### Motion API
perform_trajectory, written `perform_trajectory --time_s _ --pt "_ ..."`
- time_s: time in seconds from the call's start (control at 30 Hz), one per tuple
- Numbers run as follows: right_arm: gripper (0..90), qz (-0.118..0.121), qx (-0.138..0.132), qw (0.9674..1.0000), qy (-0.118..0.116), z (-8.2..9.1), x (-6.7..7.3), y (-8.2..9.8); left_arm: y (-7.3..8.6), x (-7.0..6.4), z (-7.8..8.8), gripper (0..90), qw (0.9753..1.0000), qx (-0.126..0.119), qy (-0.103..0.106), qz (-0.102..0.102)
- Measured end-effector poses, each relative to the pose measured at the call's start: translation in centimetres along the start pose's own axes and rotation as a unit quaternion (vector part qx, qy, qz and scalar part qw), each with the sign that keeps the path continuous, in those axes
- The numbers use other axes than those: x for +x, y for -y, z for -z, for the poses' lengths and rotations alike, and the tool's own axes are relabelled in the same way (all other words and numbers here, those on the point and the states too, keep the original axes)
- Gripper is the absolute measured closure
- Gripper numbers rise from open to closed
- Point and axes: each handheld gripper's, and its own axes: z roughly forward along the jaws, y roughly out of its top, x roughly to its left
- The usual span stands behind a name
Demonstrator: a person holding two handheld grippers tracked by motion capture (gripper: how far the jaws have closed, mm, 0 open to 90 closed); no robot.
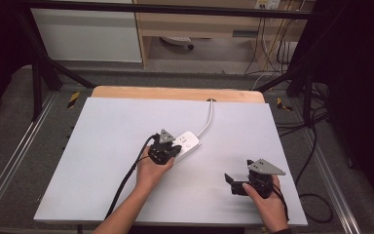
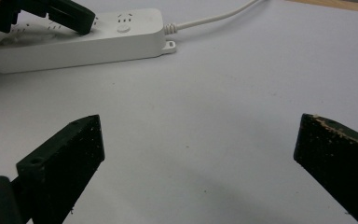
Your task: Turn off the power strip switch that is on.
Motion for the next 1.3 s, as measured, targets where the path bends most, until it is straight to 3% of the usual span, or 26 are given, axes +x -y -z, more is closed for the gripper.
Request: perform_trajectory --time_s 1.3 --pt "2.0 0.001 0.002 1.0000 -0.001 -0.02 0.10 0.06 -0.29 0.02 -0.06 90.0 0.9999 0.010 -0.003 0.005"
